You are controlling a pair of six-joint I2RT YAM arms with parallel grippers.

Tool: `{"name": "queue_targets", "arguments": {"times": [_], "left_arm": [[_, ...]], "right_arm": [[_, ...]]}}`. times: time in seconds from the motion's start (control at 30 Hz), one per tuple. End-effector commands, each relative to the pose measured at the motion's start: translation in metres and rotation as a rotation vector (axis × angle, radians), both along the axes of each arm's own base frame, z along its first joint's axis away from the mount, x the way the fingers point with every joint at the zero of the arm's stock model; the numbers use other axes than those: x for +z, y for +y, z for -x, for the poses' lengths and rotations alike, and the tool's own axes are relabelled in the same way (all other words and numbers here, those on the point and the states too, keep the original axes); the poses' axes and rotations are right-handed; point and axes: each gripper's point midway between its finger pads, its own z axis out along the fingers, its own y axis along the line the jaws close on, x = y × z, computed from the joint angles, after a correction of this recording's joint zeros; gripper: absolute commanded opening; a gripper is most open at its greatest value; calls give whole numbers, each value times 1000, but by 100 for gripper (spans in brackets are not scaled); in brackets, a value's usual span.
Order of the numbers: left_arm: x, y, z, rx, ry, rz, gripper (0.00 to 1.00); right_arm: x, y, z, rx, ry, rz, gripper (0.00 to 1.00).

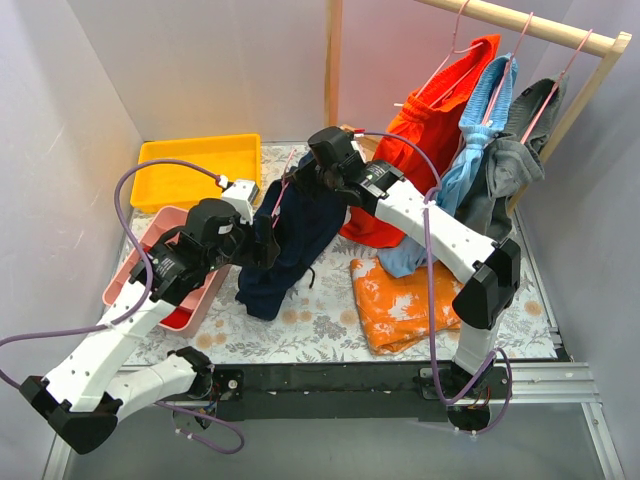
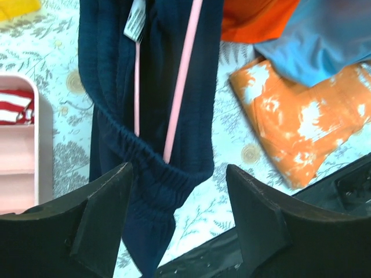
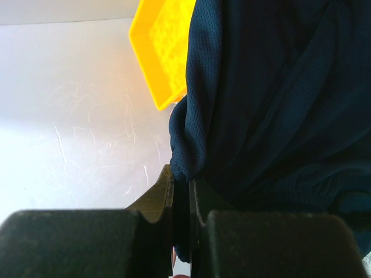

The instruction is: Place the shorts on the hanger

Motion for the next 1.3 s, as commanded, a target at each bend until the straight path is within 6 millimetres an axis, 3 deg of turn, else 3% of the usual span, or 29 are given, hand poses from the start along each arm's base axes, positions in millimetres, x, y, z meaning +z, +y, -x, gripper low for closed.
{"name": "queue_targets", "arguments": {"times": [0.0,0.17,0.3,0.4,0.57,0.67,0.7,0.77,0.8,0.87,0.93,1.0,1.03,1.13,1.27], "left_arm": [[12,17,12,19,-20,-24,70],[4,28,19,44,-1,-51,70],[-9,21,25,-7,35,-53,67],[-20,17,25,-28,57,-63,65],[-21,10,11,-36,13,-61,59],[-14,11,-5,14,-62,-52,42],[-7,12,-7,17,-98,-36,30],[7,9,-14,33,-168,8,17],[11,9,-15,34,-186,19,3],[19,9,-15,34,-216,34,0],[27,9,-11,11,-249,54,0],[33,10,-7,6,-268,74,0],[37,12,-5,4,-282,80,0],[43,15,1,4,-292,99,0],[50,18,10,9,-297,138,0]], "right_arm": [[63,-4,0,1,-91,-123,1],[64,-4,1,7,-85,-124,1],[67,-6,-1,3,-85,-132,1],[72,-7,0,4,-89,-139,1],[72,-8,2,8,-83,-140,1],[70,-8,3,15,-80,-138,1],[66,-7,4,19,-75,-132,1],[66,-8,6,30,-84,-134,1],[58,-9,6,34,-77,-117,1],[64,-10,8,49,-120,-121,1],[56,-13,8,73,-155,-73,1],[63,-18,8,114,-252,-21,14],[64,-23,8,116,-279,6,31],[74,-30,8,189,-467,113,54],[98,-43,11,219,-662,192,66]]}}
